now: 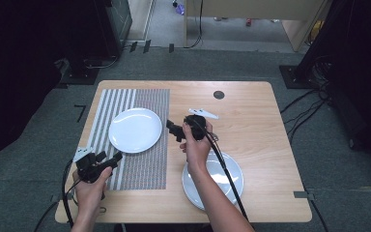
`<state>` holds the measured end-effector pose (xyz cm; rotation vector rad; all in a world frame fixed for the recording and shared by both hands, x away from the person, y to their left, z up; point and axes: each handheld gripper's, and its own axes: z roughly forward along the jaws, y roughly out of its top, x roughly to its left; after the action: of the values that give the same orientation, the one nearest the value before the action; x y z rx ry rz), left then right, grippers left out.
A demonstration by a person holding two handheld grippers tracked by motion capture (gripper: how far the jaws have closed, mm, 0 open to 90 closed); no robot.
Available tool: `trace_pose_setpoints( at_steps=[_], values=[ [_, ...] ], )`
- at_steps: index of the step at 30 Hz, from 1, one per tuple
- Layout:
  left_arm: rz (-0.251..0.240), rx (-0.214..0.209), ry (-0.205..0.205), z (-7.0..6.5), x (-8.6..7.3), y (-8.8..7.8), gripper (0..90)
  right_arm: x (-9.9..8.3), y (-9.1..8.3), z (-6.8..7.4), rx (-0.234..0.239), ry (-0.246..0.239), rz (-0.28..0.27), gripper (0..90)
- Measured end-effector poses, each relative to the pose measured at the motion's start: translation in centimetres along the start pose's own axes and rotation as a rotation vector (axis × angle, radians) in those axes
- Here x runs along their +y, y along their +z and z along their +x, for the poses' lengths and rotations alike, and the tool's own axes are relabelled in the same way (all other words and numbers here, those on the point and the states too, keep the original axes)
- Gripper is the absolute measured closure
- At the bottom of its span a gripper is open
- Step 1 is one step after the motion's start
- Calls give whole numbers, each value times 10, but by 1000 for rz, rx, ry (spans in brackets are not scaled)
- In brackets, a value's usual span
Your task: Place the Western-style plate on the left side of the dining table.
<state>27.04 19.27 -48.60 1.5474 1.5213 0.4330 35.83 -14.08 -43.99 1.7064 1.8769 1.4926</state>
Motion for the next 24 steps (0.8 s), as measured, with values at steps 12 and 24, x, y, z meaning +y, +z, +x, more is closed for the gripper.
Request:
trace_pose_setpoints(
  at_steps=[12,24],
  values=[
    [10,38,15,4,-5,-15,255,-4,-44,-27,-43,-90,1,224],
    [21,84,38,11,-14,-26,255,-14,-79,-60,-108,-145,-1,211]
  ],
)
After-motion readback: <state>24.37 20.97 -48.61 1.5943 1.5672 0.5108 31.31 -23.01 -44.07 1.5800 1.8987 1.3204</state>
